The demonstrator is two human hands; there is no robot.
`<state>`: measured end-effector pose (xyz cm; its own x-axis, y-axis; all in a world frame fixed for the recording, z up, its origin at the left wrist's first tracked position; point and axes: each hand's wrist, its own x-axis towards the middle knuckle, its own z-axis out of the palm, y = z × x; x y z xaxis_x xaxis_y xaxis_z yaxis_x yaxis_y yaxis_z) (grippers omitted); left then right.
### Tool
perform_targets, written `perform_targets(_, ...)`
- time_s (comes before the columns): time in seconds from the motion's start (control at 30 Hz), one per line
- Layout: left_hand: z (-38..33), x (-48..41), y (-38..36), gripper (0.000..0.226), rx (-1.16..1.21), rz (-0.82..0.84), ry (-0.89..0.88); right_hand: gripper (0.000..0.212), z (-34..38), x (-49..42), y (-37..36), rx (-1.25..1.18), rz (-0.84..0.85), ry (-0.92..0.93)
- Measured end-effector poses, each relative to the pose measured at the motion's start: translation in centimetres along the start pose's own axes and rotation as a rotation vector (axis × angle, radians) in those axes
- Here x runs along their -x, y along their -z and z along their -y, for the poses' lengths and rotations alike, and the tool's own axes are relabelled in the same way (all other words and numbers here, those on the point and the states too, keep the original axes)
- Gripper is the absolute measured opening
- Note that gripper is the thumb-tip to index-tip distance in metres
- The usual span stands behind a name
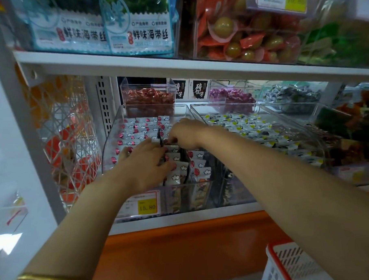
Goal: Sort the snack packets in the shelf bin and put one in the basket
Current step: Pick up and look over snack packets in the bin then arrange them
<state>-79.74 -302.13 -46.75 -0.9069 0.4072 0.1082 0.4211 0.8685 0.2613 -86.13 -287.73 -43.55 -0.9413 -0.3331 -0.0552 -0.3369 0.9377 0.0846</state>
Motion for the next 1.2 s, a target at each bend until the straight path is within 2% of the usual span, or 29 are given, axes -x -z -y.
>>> perform_targets(0.1,-0.1,-0.1,0.0,0.042,0.024,-0.024,-0.026,0.037,-0.2,-0.3,0.2,-0.057,0.002,0.009)
perform_targets(0.27,0.2,-0.3,0.6,0.036,0.058,-0.112,-0.095,0.043,-0.3,0.0,0.5,-0.194,-0.11,-0.044)
perform_targets(0.43,0.3,-0.6,0.3,0.028,0.101,-0.099,-0.196,0.039,-0.5,0.5,0.7,-0.304,-0.197,-0.054)
perform_targets(0.6,0.2,-1.2,-0.4,0.029,0.075,-0.058,-0.195,0.038,-0.8,0.6,0.3,-0.324,-0.229,-0.06)
perform_targets(0.8,-0.3,-1.2,-0.4,0.008,0.095,-0.159,-0.159,0.035,-0.9,0.4,-0.2,-0.37,-0.267,-0.072)
perform_targets(0.97,0.1,-1.2,0.3,0.021,0.032,-0.115,-0.098,0.032,-0.9,0.3,0.1,-0.451,-0.224,-0.069)
perform_targets(1.03,-0.1,-1.0,0.2,0.027,0.079,-0.091,-0.084,0.03,-0.8,0.3,0.1,-0.465,-0.195,-0.061)
perform_targets(1.2,0.0,-0.8,0.5,0.015,0.214,-0.15,-0.095,0.032,-0.8,-0.4,0.7,-0.386,-0.19,-0.048)
